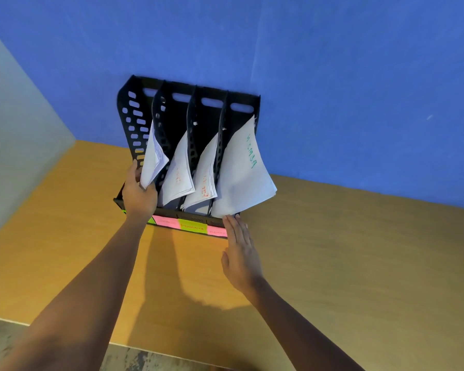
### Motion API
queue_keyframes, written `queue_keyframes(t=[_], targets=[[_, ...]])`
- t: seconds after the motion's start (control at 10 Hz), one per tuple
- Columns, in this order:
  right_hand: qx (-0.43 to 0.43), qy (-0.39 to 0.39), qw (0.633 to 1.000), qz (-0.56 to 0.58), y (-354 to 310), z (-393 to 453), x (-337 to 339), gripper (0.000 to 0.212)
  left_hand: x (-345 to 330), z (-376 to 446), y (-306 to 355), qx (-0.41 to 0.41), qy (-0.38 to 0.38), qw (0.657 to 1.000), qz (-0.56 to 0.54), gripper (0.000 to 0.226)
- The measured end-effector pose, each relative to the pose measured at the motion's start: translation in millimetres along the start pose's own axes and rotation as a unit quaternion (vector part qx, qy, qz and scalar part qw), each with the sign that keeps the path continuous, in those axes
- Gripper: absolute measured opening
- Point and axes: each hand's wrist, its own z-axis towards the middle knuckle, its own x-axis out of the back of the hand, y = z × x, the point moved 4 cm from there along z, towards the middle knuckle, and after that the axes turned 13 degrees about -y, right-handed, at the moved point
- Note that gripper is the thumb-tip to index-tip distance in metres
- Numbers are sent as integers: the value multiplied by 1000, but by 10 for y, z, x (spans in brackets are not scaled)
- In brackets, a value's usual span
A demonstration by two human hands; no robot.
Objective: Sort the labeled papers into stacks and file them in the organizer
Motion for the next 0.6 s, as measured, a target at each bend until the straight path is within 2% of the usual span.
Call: queue_keyframes(t=[0.2, 0.3, 0.4, 0.5, 0.6], targets=[[14, -24, 999, -43, 27, -1, -21, 80, -106, -309, -82, -27, -13, 998, 50, 74], [30, -24, 999, -14, 82, 6, 7, 75, -174, -566, 36, -115, 40, 989, 87, 75], [35, 9, 996, 78, 128, -53, 135, 68, -228, -707, 218, -176, 69, 975, 118, 72], [16, 92, 988, 124, 348, -232, 284, 60, -523, -944, 522, -229, 67, 956, 168, 68], [-11, 135, 987, 89, 550, -331, 347, 56, -777, -1077, 665, -291, 29, 935, 200, 65]])
